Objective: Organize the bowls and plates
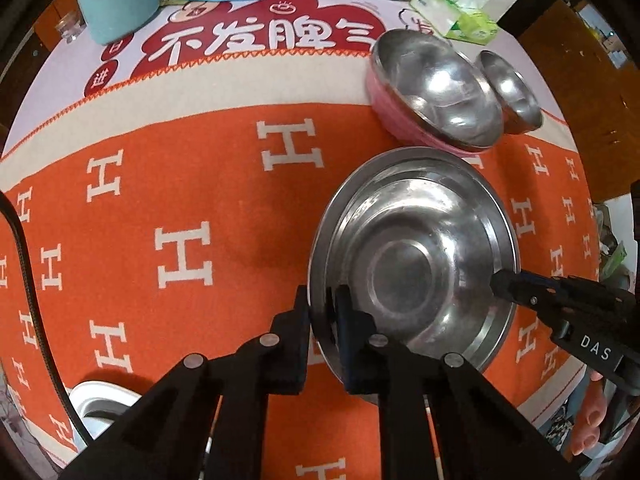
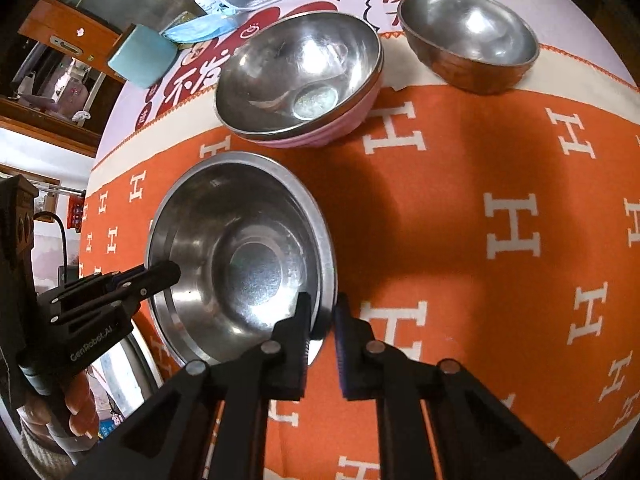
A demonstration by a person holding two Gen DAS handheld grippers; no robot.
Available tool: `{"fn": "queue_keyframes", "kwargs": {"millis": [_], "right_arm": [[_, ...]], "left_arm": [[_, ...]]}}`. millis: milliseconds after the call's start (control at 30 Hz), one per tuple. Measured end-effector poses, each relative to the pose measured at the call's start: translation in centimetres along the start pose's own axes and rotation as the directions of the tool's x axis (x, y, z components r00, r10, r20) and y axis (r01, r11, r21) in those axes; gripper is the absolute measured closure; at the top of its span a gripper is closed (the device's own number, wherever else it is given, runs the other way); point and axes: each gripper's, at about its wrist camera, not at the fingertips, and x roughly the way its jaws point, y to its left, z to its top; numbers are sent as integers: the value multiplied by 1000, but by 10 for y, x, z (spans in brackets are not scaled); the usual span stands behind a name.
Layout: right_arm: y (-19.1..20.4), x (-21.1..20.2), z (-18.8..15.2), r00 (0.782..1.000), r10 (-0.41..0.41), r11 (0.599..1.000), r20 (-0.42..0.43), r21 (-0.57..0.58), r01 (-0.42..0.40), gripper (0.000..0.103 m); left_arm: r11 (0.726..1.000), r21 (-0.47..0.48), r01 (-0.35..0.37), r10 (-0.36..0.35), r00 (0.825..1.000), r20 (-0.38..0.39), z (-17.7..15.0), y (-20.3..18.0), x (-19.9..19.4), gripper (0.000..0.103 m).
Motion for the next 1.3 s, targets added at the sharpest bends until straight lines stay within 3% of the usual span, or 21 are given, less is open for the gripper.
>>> {"fn": "queue_keyframes", "kwargs": {"millis": [300,567,933,1300], "right_arm": [[12,-44,-31,997,19,1000,72,-16,-18,93],[20,-57,-81,996,7,999,85,-33,-4,92],[27,-33,-157,999,-35,994,5,-99,35,92],[26,-10,-175,995,-89,989,-35,-126,84,92]], "left_arm": [[999,44,0,-3,999,50,-31,-13,-48,93],[995,98,-28,20,997,78,-91,-31,-70,92],[995,102,-19,17,1000,15,-181,-29,-47,91],[995,93,-41,45,998,-37,-199,-27,-17,89]]}}
